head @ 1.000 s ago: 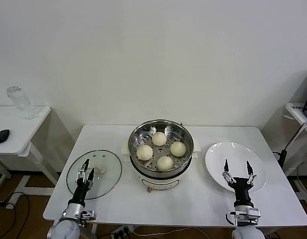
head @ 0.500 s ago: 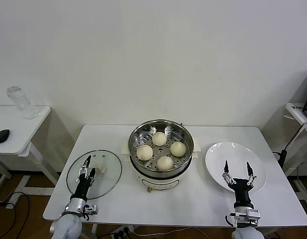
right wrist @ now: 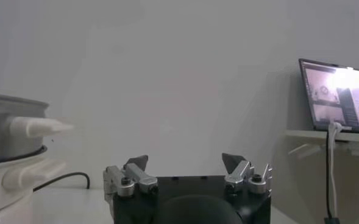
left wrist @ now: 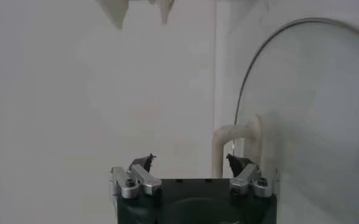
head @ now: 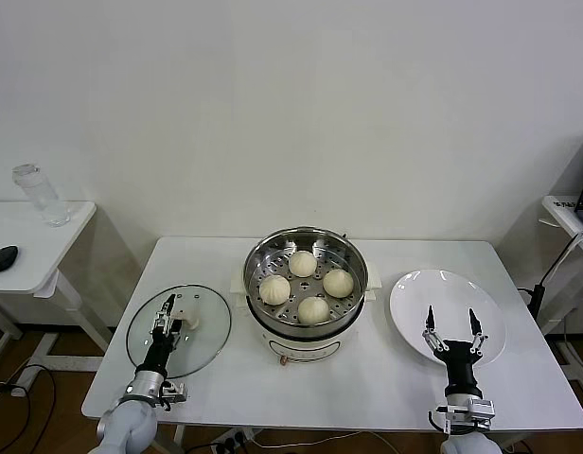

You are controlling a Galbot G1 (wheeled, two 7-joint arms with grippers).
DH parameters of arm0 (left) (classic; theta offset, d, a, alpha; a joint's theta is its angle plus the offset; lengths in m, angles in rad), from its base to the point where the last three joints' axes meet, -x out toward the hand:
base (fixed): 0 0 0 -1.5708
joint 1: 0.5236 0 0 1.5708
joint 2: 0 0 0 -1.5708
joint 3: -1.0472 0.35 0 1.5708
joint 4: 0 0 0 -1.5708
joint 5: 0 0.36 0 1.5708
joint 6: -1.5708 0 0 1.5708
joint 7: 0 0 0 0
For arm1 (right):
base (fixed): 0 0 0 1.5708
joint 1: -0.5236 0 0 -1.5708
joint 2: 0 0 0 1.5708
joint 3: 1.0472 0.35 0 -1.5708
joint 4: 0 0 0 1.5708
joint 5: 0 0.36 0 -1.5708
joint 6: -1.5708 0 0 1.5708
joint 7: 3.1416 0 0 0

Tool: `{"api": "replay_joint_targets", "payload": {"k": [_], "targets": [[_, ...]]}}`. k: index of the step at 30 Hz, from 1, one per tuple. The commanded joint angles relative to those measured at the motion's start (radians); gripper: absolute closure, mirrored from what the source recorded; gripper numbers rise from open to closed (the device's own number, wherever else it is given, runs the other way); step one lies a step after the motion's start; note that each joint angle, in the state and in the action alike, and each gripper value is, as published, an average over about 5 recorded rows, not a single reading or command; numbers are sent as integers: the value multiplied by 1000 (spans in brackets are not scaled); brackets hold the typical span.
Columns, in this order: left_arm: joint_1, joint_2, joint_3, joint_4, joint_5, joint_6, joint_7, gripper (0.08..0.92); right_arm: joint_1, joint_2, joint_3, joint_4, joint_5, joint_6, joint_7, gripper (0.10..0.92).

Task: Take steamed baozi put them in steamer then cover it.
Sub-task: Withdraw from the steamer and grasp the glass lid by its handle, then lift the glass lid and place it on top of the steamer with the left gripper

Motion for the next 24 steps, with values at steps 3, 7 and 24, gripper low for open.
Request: {"api": "replay_joint_targets", "payload": {"k": [3, 7, 24], "targets": [[-8, 3, 3, 11, -12, 6, 23, 379, 2, 1, 2, 4, -3, 0, 0, 203], [-10, 4, 4, 18, -14, 4, 32, 501, 3, 1, 3, 7, -6, 0, 1, 203], [68, 48, -96, -221, -78, -12, 37, 811, -5, -2, 5, 7, -9, 18, -2, 203]]}}
